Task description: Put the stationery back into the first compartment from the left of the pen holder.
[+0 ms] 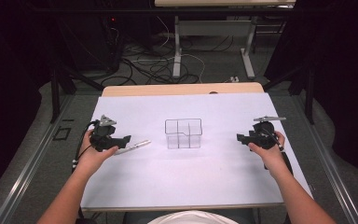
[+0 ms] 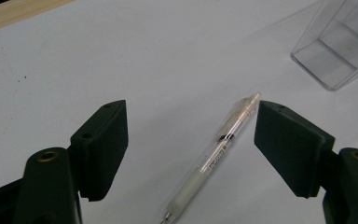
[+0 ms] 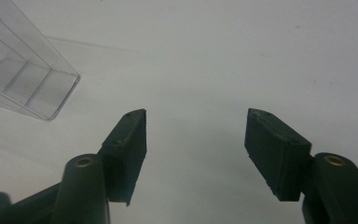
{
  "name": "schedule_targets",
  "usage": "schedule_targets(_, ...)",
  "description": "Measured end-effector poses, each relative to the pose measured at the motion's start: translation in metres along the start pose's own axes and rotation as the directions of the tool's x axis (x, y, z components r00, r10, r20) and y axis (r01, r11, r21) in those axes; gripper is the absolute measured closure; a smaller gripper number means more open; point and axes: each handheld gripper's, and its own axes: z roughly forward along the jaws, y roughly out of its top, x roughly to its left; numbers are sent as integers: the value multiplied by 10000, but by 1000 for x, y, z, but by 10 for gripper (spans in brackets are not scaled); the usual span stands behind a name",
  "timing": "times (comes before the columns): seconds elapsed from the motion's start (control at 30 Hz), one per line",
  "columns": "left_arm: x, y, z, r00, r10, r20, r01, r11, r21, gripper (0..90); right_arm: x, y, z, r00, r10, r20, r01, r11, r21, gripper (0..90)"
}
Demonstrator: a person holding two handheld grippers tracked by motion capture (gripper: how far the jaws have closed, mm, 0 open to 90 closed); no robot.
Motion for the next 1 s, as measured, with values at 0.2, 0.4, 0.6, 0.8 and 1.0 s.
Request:
schedule_targets(0.2, 0, 8, 1, 9953, 962, 130, -969, 9928, 705, 308, -1, 1, 0, 9988, -274, -395, 273, 9996, -42, 459)
schedule_targets(0.4, -2, 13, 7, 9807, 1868, 571, -1932, 9712, 1397, 337, 0, 2, 2, 9954, -774, -566, 771, 9970, -81, 435)
schedule_targets(0.6, -3, 15, 15, 9570, 2713, 1031, -2870, 9370, 1991, 383, -1, 2, 3, 9931, -1089, -442, 1080, 9939, -223, 387)
schedule_targets(0.8, -1, 16, 22, 9325, 3394, 1234, -3607, 8919, 2728, 399, -1, 0, 3, 9935, -1063, -413, 1053, 9941, -256, 379)
schedule_targets(1.0, -1, 18, 25, 9134, 3691, 1714, -4062, 8535, 3263, 417, -2, -1, 4, 9929, -1045, -571, 1022, 9938, -429, 371)
